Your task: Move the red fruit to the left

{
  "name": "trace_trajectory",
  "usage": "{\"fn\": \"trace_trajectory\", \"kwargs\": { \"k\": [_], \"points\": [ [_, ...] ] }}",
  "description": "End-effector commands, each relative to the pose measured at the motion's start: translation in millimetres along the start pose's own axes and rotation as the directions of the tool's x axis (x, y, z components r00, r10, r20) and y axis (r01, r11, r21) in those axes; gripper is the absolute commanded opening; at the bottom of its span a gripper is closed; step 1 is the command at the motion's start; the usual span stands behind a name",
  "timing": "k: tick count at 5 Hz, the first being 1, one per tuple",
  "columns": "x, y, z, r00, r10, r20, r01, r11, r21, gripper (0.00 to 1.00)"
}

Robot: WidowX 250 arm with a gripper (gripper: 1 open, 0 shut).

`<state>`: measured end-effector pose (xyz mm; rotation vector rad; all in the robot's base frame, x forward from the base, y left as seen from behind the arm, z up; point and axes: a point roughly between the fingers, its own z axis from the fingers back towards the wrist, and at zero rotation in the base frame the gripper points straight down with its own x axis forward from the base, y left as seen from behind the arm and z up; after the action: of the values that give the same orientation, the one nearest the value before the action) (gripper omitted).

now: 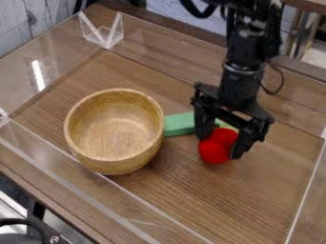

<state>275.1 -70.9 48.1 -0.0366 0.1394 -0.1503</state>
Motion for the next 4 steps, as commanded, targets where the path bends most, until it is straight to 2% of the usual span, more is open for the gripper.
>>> {"fn": "trace_trajectory", "kwargs": {
  "k": [1, 2, 3, 4],
  "points": [
    [4.0, -5.2, 2.5, 0.998, -0.052, 0.046, 0.052, 0.999, -0.003, 1.0],
    [4.7, -5.6, 0.0, 0.997, -0.061, 0.056, 0.062, 0.998, -0.004, 0.0],
    [6.8, -5.6, 0.8, 0.995, -0.064, 0.075, 0.065, 0.998, -0.009, 0.0],
    [6.6, -5.5, 1.8, 0.995, -0.061, 0.078, 0.062, 0.998, -0.015, 1.0]
  ]
}}
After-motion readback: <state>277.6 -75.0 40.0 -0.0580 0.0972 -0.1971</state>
